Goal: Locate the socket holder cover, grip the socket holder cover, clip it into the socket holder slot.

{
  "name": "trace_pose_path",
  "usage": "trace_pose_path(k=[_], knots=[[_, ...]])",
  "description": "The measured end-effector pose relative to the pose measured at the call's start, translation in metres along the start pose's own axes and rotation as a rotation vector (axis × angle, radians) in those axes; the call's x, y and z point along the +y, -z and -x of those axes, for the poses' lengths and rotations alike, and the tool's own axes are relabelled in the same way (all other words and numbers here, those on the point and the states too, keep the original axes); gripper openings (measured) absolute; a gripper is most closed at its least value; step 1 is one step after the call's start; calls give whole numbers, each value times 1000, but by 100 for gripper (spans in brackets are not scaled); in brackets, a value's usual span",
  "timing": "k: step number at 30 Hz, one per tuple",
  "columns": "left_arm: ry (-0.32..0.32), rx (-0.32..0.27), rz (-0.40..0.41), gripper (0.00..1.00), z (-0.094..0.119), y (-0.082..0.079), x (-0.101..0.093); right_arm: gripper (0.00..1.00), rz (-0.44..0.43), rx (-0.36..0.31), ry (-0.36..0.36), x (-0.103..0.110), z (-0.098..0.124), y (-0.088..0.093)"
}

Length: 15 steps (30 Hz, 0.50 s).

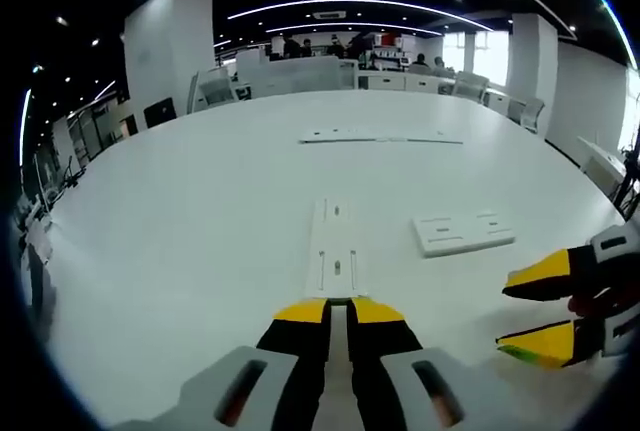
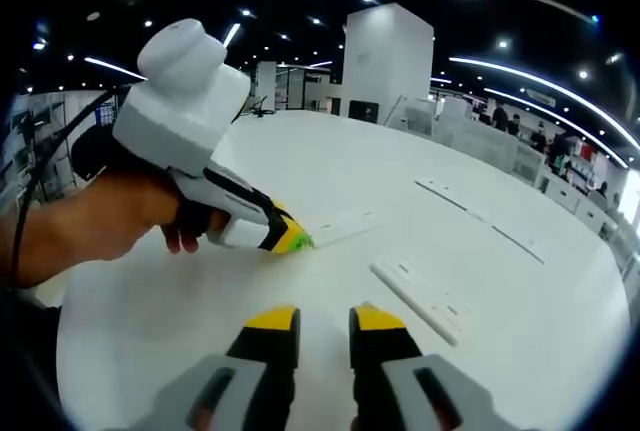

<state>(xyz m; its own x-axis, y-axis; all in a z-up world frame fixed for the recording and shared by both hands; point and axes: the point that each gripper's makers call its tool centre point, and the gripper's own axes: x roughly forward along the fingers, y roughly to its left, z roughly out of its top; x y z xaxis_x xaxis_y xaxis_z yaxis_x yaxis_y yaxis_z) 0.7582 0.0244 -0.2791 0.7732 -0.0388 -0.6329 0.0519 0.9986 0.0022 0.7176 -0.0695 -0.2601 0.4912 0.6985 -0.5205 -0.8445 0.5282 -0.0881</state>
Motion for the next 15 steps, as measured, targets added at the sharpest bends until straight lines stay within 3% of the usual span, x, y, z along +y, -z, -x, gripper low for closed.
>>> trace_pose_path(k=[1,4,5,7,9,15], knots=[[-11,-30,-17,9,1,-4,1,22,-1,0,1,-1,0,0],[28,-9,-3,13,-4,-7,1,22,-4,2,3,-2,0,1],[31,-48,-21,16,-3,-13,1,22,-4,2,3,-2,0,1],[60,-25,-28,21,3,-7,-8,22,-7,5,4,-4,-1,2],[68,-9,-31,22,2,-9,-8,22,-7,7,7,-4,-2,3],[93,-51,-58,22,11,-13,-12,22,-12,2,12,-8,-2,2]])
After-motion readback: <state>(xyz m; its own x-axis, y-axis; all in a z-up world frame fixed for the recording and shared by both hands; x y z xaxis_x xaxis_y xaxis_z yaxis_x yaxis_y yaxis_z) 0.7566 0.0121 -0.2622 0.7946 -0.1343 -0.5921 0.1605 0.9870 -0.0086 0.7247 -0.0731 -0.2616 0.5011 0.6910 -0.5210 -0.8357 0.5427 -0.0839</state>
